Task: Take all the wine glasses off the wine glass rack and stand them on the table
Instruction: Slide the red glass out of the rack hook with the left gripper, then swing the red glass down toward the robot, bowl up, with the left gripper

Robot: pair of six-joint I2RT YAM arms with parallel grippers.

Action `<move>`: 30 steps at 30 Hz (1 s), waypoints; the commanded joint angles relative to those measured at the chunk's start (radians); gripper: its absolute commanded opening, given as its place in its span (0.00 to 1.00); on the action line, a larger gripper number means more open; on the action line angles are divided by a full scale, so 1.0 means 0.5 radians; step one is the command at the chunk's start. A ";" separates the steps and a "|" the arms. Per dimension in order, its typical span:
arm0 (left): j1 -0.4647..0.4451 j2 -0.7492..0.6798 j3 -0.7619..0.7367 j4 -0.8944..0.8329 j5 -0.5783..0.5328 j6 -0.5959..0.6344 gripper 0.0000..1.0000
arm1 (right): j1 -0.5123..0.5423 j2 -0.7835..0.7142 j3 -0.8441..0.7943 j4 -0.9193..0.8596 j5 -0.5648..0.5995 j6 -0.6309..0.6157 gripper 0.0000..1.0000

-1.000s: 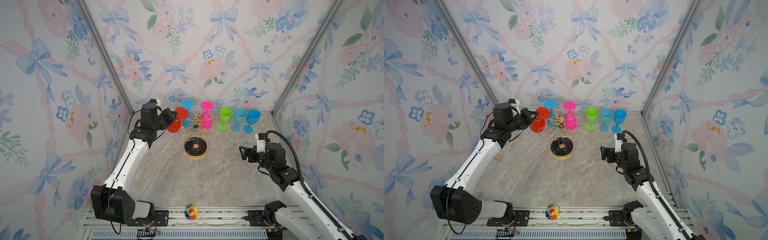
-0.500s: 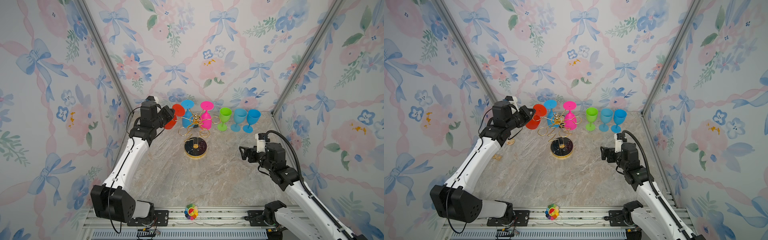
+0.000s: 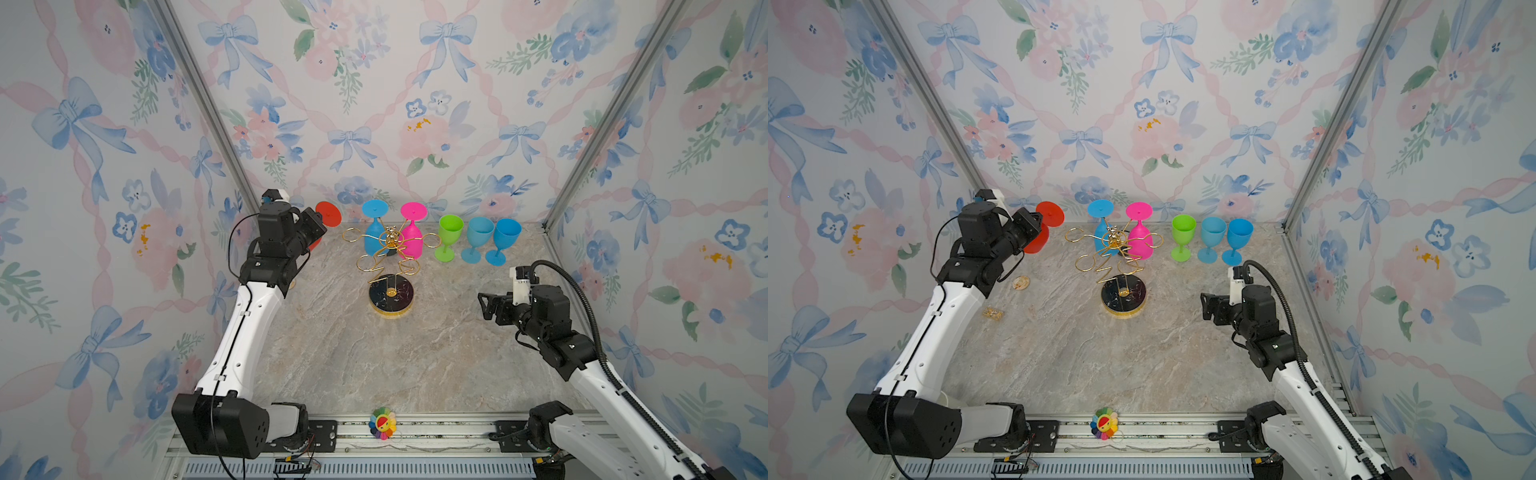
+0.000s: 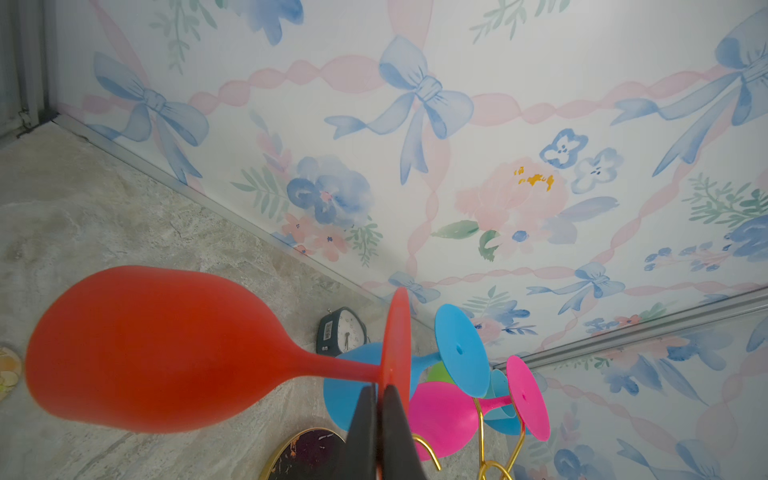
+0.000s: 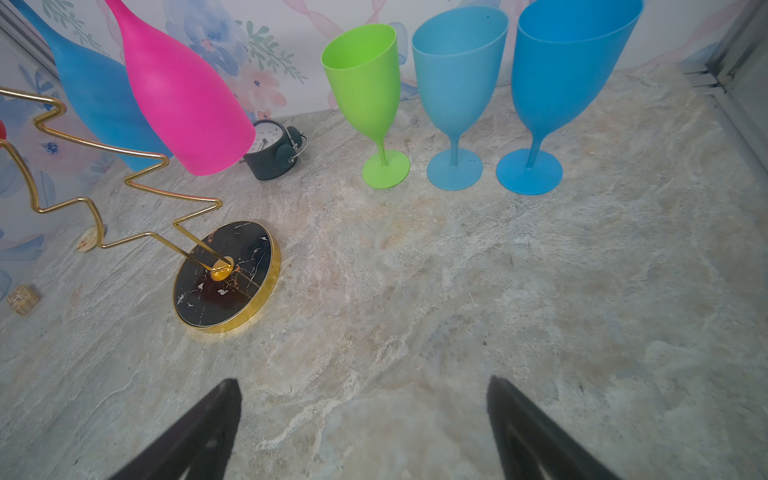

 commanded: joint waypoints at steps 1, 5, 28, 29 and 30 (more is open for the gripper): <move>0.035 -0.107 -0.046 -0.006 -0.029 0.108 0.00 | 0.020 0.014 -0.013 -0.034 0.020 0.019 0.95; 0.039 -0.206 -0.075 -0.031 -0.036 0.292 0.00 | 0.020 0.008 -0.007 -0.046 0.019 0.021 0.95; -0.844 -0.604 0.066 -0.027 0.082 1.383 0.00 | -0.014 0.014 0.146 -0.249 0.169 0.224 0.94; -0.906 -0.603 0.066 -0.026 0.118 1.411 0.00 | -0.038 0.033 0.164 -0.273 0.168 0.248 0.94; -0.972 -0.603 0.060 -0.025 0.178 1.447 0.00 | -0.059 0.051 0.176 -0.290 0.158 0.273 0.94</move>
